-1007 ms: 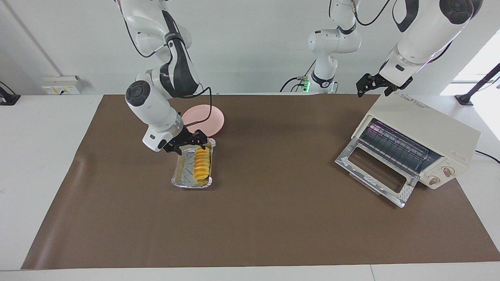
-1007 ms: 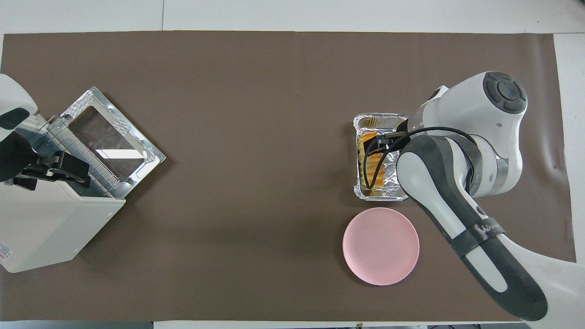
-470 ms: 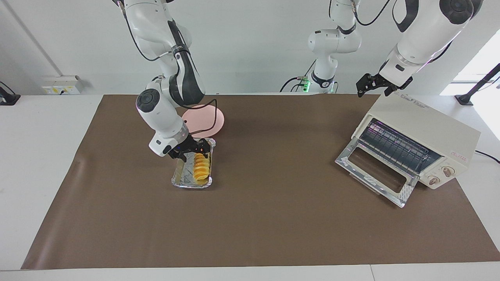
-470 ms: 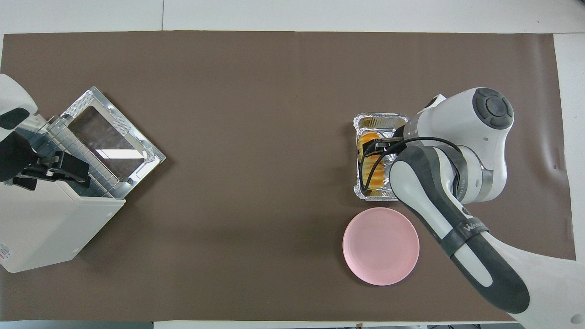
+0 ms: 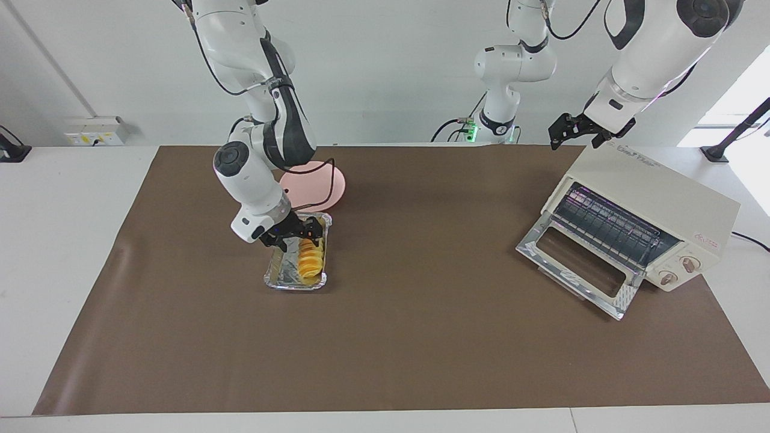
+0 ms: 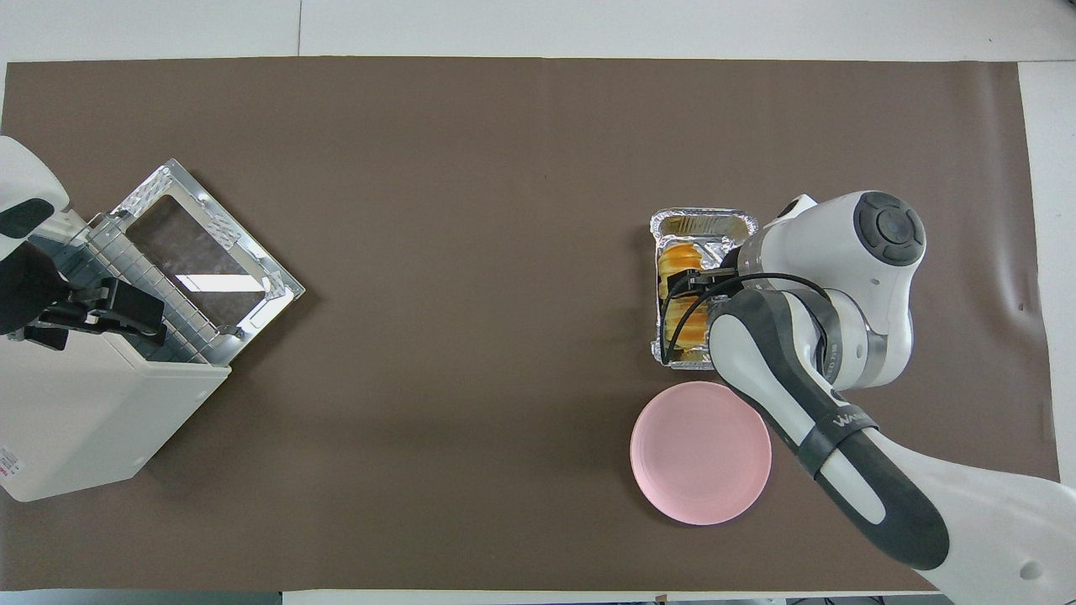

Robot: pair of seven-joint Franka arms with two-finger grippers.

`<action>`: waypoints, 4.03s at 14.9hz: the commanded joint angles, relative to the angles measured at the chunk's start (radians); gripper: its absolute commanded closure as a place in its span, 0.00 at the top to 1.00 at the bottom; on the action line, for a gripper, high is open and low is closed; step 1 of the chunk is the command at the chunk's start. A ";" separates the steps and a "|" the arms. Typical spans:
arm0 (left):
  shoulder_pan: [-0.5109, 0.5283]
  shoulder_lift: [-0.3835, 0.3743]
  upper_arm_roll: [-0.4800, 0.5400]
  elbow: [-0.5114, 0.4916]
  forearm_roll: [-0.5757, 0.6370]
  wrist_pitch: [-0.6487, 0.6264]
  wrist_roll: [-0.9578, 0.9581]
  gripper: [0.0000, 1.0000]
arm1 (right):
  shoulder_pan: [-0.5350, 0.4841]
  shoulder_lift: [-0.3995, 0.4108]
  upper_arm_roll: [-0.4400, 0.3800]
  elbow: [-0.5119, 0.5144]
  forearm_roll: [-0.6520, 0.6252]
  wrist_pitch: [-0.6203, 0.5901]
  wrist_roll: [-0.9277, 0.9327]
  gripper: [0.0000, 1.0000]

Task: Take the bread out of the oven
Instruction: 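Grasp the bread rolls in the tray with the right gripper, then lift the bread rolls and lower them onto the pink plate, then open the right gripper and withdraw it from the plate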

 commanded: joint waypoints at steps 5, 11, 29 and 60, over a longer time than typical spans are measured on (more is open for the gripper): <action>0.008 -0.024 -0.004 -0.032 -0.006 0.024 0.009 1.00 | 0.017 0.011 0.005 -0.017 0.024 0.020 0.003 0.40; 0.008 -0.024 -0.003 -0.032 -0.006 0.024 0.009 1.00 | -0.003 -0.008 -0.001 0.022 0.024 -0.064 0.003 0.00; 0.008 -0.024 -0.003 -0.030 -0.006 0.024 0.009 1.00 | 0.073 -0.563 0.006 -0.389 0.020 -0.502 0.153 0.00; 0.008 -0.024 -0.003 -0.032 -0.006 0.024 0.009 1.00 | -0.038 -0.502 -0.005 -0.014 -0.221 -0.595 0.117 1.00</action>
